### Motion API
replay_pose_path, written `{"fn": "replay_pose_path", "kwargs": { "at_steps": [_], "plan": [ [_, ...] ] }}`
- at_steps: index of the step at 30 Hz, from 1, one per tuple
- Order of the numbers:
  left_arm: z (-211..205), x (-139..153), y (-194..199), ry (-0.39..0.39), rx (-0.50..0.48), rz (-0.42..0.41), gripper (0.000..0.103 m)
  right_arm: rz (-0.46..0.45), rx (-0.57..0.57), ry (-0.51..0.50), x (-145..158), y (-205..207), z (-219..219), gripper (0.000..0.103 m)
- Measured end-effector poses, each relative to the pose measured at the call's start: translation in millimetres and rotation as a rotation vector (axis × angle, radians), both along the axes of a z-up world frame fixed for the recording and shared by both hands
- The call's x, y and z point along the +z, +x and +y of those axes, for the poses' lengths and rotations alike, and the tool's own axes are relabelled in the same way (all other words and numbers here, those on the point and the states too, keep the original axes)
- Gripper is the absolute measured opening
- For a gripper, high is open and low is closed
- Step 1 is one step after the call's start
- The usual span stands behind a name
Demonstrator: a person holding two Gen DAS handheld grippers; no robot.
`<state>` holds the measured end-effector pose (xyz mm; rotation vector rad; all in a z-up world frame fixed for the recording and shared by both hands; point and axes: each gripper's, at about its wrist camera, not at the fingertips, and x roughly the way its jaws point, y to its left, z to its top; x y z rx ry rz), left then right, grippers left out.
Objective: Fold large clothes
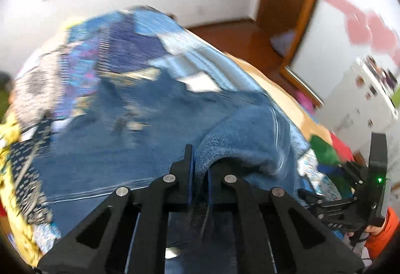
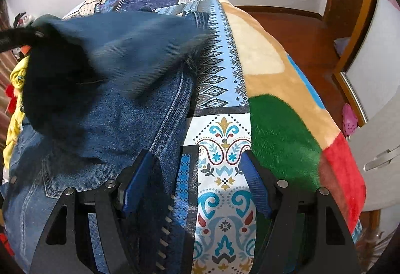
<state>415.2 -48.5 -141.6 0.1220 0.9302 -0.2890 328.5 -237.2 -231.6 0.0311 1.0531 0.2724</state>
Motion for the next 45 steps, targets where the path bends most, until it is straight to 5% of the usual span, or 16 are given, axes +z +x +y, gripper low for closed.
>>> {"fn": "replay_pose_path", "kwargs": {
  "at_steps": [6,10,12,14,17,21,28,34,36,39,45],
  "plan": [
    [95,-14,-34,-0.081,0.179,0.031,0.007,0.022,-0.009,0.000,2,3,-2,0.070],
    [135,-72,-61,-0.061,0.251,0.169,0.013,0.023,-0.035,0.003,2,3,-1,0.070],
    [146,-93,-71,-0.075,0.278,0.210,0.024,0.028,-0.045,0.000,3,2,-1,0.070],
    [152,-94,-81,-0.104,0.285,0.200,0.028,0.035,-0.054,-0.010,4,0,0,0.070],
    [150,-87,-82,-0.039,0.286,0.181,0.047,0.047,-0.070,-0.007,6,-1,-1,0.070],
    [139,-67,-79,0.009,0.235,0.124,0.052,0.055,-0.098,0.038,13,-2,-2,0.070],
    [105,-48,-51,-0.012,0.057,0.064,0.052,0.007,-0.091,0.057,33,0,14,0.070],
    [84,-90,-7,0.216,0.064,0.092,0.052,-0.001,-0.060,0.071,35,2,29,0.070],
    [85,-105,0,0.238,0.081,0.100,0.050,0.011,-0.053,0.069,31,2,32,0.070],
    [90,-105,-3,0.184,0.106,0.068,0.030,0.026,-0.039,0.033,25,1,37,0.070],
    [133,-72,-20,-0.011,0.195,0.015,0.025,0.058,-0.031,0.026,18,-2,34,0.070]
  ]
}}
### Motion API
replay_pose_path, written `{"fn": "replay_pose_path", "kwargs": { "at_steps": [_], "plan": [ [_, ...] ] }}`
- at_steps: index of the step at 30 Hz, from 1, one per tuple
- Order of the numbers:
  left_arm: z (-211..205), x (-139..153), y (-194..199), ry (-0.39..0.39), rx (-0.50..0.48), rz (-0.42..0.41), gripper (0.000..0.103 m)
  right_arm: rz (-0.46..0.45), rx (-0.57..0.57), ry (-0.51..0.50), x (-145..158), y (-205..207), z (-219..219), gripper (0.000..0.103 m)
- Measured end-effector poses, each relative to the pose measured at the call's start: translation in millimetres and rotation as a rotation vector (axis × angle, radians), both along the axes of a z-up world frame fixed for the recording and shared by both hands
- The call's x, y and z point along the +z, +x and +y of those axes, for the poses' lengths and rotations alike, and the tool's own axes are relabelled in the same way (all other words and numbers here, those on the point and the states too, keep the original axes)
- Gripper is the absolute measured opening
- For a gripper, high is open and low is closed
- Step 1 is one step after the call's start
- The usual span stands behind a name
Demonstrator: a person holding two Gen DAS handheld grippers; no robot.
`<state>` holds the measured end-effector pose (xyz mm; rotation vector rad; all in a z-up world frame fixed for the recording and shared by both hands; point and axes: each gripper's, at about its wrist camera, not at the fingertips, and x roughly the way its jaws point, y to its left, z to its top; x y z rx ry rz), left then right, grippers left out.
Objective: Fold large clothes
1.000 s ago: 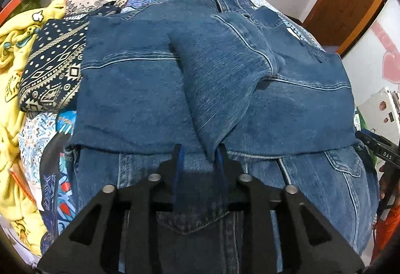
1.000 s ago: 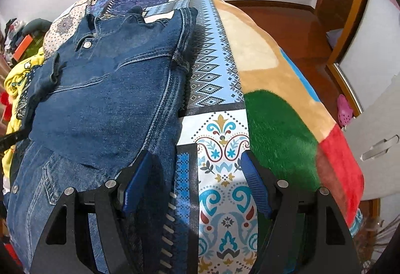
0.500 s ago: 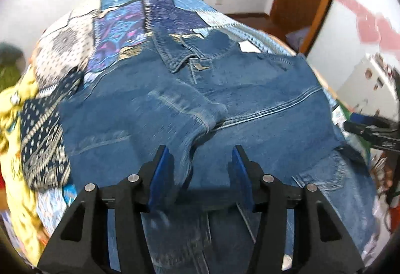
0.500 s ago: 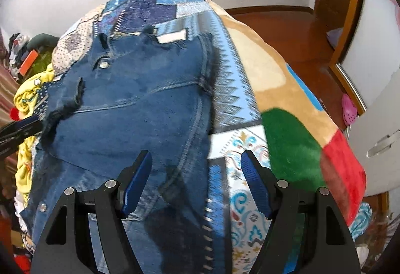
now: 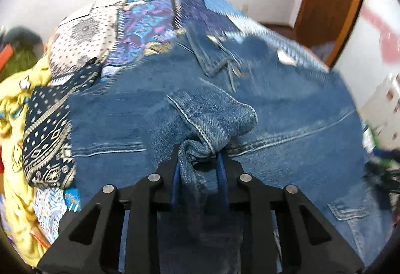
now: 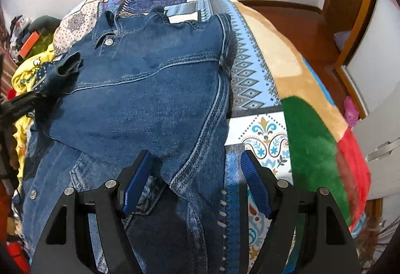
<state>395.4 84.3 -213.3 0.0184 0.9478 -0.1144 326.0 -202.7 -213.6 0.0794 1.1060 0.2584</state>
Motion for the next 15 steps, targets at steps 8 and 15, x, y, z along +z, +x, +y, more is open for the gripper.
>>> {"fn": "replay_pose_path", "kwargs": {
  "at_steps": [8,15],
  "plan": [
    [91,18,-38,-0.113,0.165,0.002,0.022,0.012,-0.036,0.014,0,-5,2,0.070],
    [112,-26,-63,-0.015,0.230,0.129,0.040,0.016,-0.017,-0.003,1,-17,12,0.070]
  ]
}}
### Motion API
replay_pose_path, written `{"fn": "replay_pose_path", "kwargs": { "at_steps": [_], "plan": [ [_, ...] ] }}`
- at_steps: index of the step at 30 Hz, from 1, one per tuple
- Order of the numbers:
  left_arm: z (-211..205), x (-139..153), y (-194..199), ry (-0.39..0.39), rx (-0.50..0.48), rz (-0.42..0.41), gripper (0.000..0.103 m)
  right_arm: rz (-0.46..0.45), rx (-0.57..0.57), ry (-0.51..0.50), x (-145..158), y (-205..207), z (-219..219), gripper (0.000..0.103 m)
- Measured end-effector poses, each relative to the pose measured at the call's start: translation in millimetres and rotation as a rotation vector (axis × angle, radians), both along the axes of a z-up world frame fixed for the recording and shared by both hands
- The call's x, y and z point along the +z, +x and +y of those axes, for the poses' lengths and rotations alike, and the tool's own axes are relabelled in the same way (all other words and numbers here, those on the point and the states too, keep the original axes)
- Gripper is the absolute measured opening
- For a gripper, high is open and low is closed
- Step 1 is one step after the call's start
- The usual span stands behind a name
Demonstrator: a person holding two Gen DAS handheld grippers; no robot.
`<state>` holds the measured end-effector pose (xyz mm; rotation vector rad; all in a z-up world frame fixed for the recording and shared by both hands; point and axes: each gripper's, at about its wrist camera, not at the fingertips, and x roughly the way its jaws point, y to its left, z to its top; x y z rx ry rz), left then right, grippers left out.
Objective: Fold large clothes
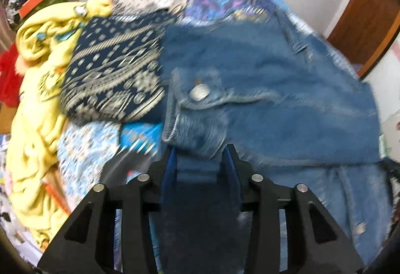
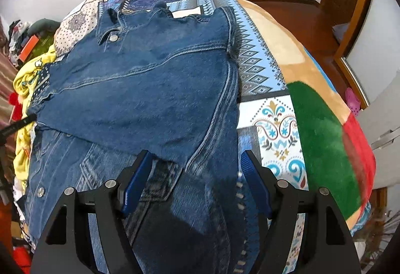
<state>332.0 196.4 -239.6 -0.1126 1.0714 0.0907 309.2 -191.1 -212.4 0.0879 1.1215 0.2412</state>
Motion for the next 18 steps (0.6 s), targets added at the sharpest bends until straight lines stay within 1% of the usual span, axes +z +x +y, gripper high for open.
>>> {"fn": "replay_pose_path", "kwargs": {
  "at_steps": [1,2,3,5,7,8,9,11,13,14,15,16,18],
  "plan": [
    [2,-5,-4,0.050,0.012,0.023,0.040,0.002,0.001,-0.006,0,-2,1,0.070],
    [5,-8,-6,0.072,0.019,0.038,0.041,0.003,0.001,-0.011,1,-4,1,0.070],
    [9,-11,-9,0.082,0.028,0.050,0.042,0.002,0.002,-0.013,2,-6,1,0.070],
    [21,-10,-17,0.075,0.050,0.066,0.042,-0.003,0.005,-0.016,6,-11,0,0.070],
    [32,-4,-26,0.049,0.066,0.061,0.043,-0.016,0.004,-0.023,13,-15,-1,0.070],
    [38,4,-33,0.027,0.073,0.047,0.047,-0.023,0.002,-0.023,16,-17,-2,0.070],
    [43,13,-42,0.007,0.080,0.025,0.054,-0.031,0.000,-0.020,19,-19,-3,0.070],
    [48,28,-55,-0.021,0.074,-0.007,0.060,-0.048,-0.006,-0.013,27,-24,-6,0.070],
    [51,41,-66,-0.052,0.057,-0.023,0.067,-0.063,-0.018,0.001,35,-30,-10,0.071],
    [53,47,-77,-0.082,0.048,-0.037,0.072,-0.067,-0.025,0.012,38,-34,-12,0.073],
    [53,49,-79,-0.098,0.043,-0.042,0.076,-0.073,-0.035,0.033,40,-40,-15,0.075],
    [55,50,-88,-0.125,0.034,-0.043,0.077,-0.077,-0.043,0.050,41,-44,-17,0.078],
    [53,48,-97,-0.148,0.023,-0.033,0.078,-0.079,-0.058,0.091,41,-56,-23,0.079]
  ]
}}
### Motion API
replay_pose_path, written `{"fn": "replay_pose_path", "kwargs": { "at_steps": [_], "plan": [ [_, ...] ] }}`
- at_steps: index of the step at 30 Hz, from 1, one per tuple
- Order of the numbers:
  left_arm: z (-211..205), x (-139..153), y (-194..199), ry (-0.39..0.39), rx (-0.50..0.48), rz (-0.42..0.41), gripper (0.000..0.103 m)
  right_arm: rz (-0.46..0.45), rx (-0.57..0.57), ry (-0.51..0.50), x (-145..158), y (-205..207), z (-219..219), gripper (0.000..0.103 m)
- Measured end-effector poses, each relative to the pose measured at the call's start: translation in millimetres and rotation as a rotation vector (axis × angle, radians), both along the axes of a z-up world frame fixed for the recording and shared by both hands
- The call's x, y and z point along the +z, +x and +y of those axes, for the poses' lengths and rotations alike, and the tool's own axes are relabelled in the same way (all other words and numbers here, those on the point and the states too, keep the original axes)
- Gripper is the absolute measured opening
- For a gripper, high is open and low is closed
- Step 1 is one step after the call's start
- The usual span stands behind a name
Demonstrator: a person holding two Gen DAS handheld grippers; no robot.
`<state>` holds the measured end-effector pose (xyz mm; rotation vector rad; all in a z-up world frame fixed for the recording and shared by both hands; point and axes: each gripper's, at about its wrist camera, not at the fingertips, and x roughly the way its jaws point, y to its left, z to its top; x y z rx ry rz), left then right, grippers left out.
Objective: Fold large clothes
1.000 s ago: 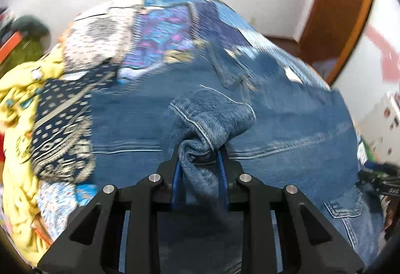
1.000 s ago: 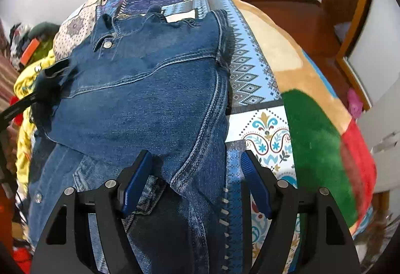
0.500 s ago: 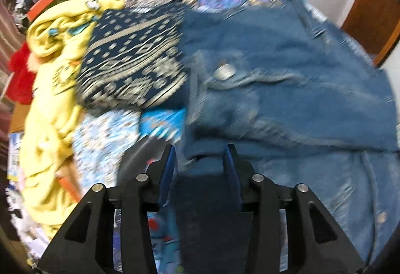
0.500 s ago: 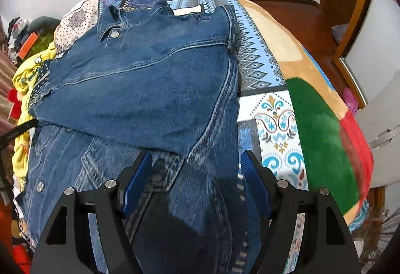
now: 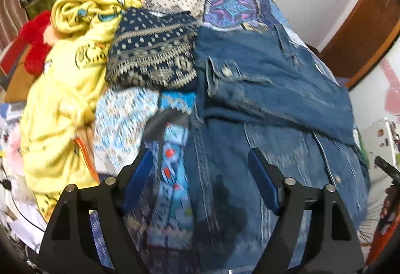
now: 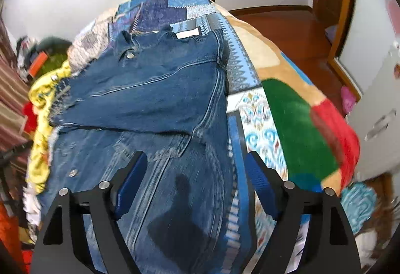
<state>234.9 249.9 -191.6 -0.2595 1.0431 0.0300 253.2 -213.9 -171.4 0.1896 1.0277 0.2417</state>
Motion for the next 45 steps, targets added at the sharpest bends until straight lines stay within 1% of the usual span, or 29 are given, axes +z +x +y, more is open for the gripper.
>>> {"fn": "replay_pose_path", "kwargs": {
  "at_steps": [4,6,11,12,13,14,15,17,20,22,23,24,25,26,27,28,29,30,31,33,34,35,36,37,38,39,43,45],
  "plan": [
    [-9,-20,-24,-0.060,-0.015,0.051,0.078,0.041,-0.022,0.058,-10,-22,-9,0.079],
    [-13,-37,-34,-0.095,-0.012,0.091,0.078,0.068,-0.022,0.080,-18,-31,-12,0.079],
    [-19,-71,-53,-0.179,0.009,0.168,0.078,0.122,-0.001,0.078,-31,-45,-12,0.079],
    [-20,-74,-56,-0.193,0.012,0.175,0.078,0.127,0.003,0.088,-33,-48,-12,0.079],
    [-20,-80,-61,-0.224,0.022,0.184,0.078,0.131,0.011,0.106,-34,-49,-12,0.079],
    [-20,-84,-63,-0.248,0.033,0.190,0.078,0.133,0.018,0.125,-34,-49,-11,0.079],
    [-18,-87,-66,-0.295,0.048,0.192,0.078,0.135,0.022,0.134,-34,-50,-10,0.079],
    [-15,-89,-71,-0.358,0.066,0.188,0.078,0.138,0.029,0.146,-35,-50,-7,0.079],
    [-18,-86,-76,-0.396,0.048,0.181,0.078,0.136,0.042,0.163,-38,-51,-2,0.081],
    [-23,-83,-78,-0.411,0.031,0.170,0.075,0.130,0.035,0.179,-39,-53,-1,0.080],
    [-26,-80,-80,-0.398,0.025,0.158,0.067,0.127,0.034,0.193,-40,-54,-3,0.076],
    [-27,-78,-79,-0.382,0.022,0.150,0.055,0.124,0.035,0.215,-40,-53,-4,0.072],
    [-30,-73,-79,-0.358,0.017,0.133,0.049,0.127,0.043,0.236,-42,-52,-4,0.060],
    [-32,-70,-79,-0.352,0.014,0.124,0.040,0.131,0.045,0.244,-42,-51,-4,0.056],
    [-33,-65,-79,-0.338,0.016,0.111,0.028,0.127,0.040,0.243,-42,-51,-3,0.053],
    [-32,-62,-77,-0.320,0.019,0.106,0.020,0.111,0.046,0.236,-40,-51,-1,0.042],
    [-34,-55,-74,-0.298,0.015,0.095,0.019,0.090,0.061,0.228,-36,-50,1,0.029],
    [-35,-50,-71,-0.286,0.012,0.081,0.016,0.078,0.076,0.225,-33,-49,3,0.024],
    [-38,-43,-66,-0.265,0.003,0.064,0.015,0.070,0.088,0.230,-30,-47,5,0.013],
    [-46,-24,-54,-0.208,-0.018,0.027,0.013,0.055,0.117,0.269,-23,-38,9,0.011],
    [-46,-17,-51,-0.208,-0.022,0.007,0.013,0.049,0.136,0.290,-18,-30,12,0.010],
    [-46,-4,-45,-0.217,-0.028,-0.029,0.012,0.038,0.149,0.299,-13,-24,14,0.010],
    [-45,10,-39,-0.214,-0.030,-0.064,0.012,0.017,0.165,0.301,-3,-15,18,0.010],
    [-43,16,-37,-0.208,-0.032,-0.088,0.012,-0.004,0.171,0.301,3,-11,20,0.010],
    [-43,32,-28,-0.204,-0.038,-0.132,0.012,-0.038,0.180,0.301,14,-2,22,0.010],
    [-44,41,-18,-0.202,-0.041,-0.157,0.012,-0.061,0.187,0.303,22,6,24,0.010],
    [-44,84,26,-0.160,-0.017,-0.268,0.012,-0.166,0.170,0.252,49,35,29,0.010],
    [-38,89,47,-0.126,0.010,-0.297,0.012,-0.206,0.140,0.238,58,54,25,0.010]
  ]
}}
